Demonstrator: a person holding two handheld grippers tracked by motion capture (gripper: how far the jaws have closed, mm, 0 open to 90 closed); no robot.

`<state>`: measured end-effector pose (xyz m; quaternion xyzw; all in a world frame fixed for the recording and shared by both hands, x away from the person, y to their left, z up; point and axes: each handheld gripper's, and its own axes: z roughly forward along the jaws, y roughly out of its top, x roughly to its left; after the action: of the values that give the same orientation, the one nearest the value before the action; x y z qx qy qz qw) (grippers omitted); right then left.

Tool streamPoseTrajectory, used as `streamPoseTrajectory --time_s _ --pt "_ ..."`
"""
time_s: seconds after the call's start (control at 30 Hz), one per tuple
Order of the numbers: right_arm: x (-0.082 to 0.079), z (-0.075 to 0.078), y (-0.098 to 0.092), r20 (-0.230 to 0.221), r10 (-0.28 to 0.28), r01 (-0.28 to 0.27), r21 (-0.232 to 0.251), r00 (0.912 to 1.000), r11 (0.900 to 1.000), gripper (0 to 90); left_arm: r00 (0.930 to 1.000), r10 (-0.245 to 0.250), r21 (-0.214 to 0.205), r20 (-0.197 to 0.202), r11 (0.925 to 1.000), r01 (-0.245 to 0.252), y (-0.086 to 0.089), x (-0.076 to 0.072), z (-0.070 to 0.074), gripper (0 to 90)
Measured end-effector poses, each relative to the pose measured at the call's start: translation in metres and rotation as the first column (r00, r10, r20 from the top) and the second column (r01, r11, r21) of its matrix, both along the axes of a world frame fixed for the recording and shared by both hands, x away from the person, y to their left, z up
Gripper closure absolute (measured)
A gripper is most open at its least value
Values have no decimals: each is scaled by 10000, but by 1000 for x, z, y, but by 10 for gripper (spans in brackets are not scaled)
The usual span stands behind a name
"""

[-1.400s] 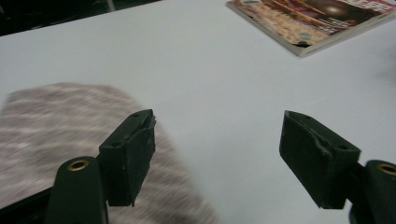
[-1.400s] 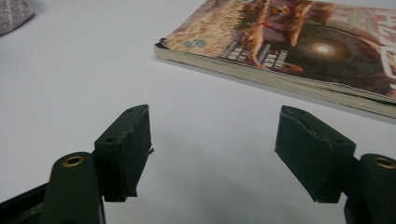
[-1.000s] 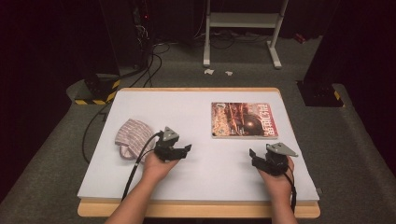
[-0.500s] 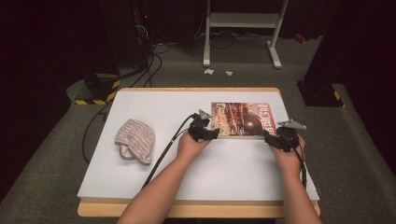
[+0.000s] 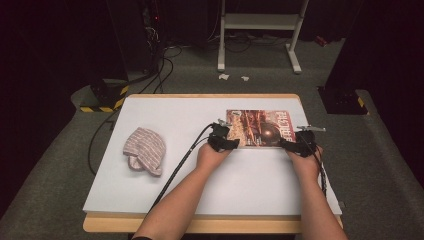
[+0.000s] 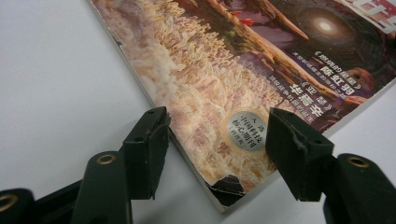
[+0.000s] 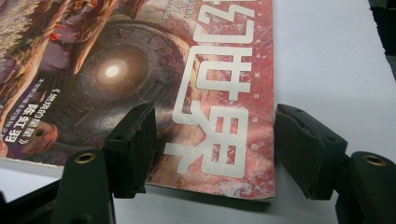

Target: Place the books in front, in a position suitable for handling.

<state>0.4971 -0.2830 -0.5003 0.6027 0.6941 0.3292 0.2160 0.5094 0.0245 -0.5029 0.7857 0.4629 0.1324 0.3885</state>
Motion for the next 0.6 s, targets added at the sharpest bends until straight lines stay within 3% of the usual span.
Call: streamPoseTrajectory --time_s 0.3,0.6 --pt "-5 3 5 -300 70 -73 -93 9995 9999 326 9999 -139 109 61 9998 138 5 -7 0 408" --pt "-31 1 24 -113 272 -274 -159 9996 9995 336 9989 -425 -12 173 9991 425 35 -29 -1 449"
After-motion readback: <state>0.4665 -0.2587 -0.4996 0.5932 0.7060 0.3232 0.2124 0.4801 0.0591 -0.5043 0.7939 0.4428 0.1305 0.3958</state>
